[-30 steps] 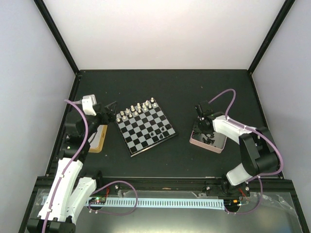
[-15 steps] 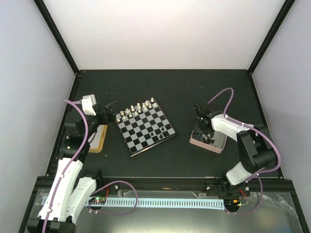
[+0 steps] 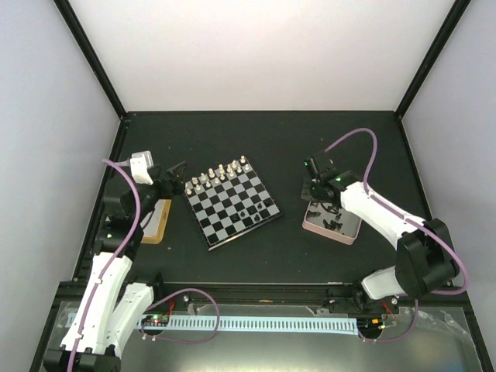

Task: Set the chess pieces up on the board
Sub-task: Pick up the chess piece from the storage box, then place the chess piece on the chessboard.

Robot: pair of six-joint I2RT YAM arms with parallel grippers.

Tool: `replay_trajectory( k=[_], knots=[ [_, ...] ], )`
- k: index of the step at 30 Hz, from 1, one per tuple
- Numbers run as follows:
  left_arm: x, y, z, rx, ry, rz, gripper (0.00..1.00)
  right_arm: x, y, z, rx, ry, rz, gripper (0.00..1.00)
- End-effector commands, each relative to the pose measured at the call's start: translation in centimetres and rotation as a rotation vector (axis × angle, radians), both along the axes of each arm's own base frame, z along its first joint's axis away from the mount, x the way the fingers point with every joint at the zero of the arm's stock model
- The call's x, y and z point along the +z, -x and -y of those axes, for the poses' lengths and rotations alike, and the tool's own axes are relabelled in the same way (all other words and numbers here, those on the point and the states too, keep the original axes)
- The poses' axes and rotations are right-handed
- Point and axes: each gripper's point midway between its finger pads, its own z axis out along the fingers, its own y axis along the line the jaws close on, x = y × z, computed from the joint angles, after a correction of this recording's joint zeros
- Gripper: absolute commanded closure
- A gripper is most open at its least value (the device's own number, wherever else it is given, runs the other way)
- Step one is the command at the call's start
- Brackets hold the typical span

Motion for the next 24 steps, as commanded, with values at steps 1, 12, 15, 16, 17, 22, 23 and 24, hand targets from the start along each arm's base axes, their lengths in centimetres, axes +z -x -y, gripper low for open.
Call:
replay_trajectory(
  k=[1, 12, 15, 16, 17, 22, 23, 24],
  knots=[
    [1.7, 0.2, 0.1, -0.013, -0.001, 0.057, 0.01, 0.5, 0.8, -4.7, 0.134, -0.022, -0.010, 0.88],
    [1.6, 0.2, 0.1, -0.011, 0.003, 0.056, 0.01, -3.5, 3.0, -13.4, 0.345, 0.041, -0.110, 0.88],
    [1.4, 0.2, 0.0, -0.011, 0.005, 0.055, 0.01, -4.4, 3.3, -14.1, 0.357, 0.055, -0.127, 0.88],
    [1.4, 0.2, 0.1, -0.011, 0.005, 0.056, 0.01, -4.7, 3.4, -14.3, 0.363, 0.059, -0.134, 0.88],
    [1.4, 0.2, 0.1, -0.011, 0.006, 0.056, 0.01, -5.0, 3.4, -14.4, 0.367, 0.062, -0.138, 0.88],
    [1.3, 0.3, 0.1, -0.011, 0.008, 0.056, 0.01, -5.7, 3.7, -15.5, 0.397, 0.066, -0.156, 0.87],
    [1.4, 0.3, 0.1, -0.011, 0.008, 0.057, 0.01, -5.8, 3.8, -15.7, 0.403, 0.065, -0.159, 0.87],
    [1.3, 0.3, 0.1, -0.011, 0.008, 0.057, 0.01, -5.9, 3.8, -15.9, 0.408, 0.063, -0.163, 0.87]
  ],
)
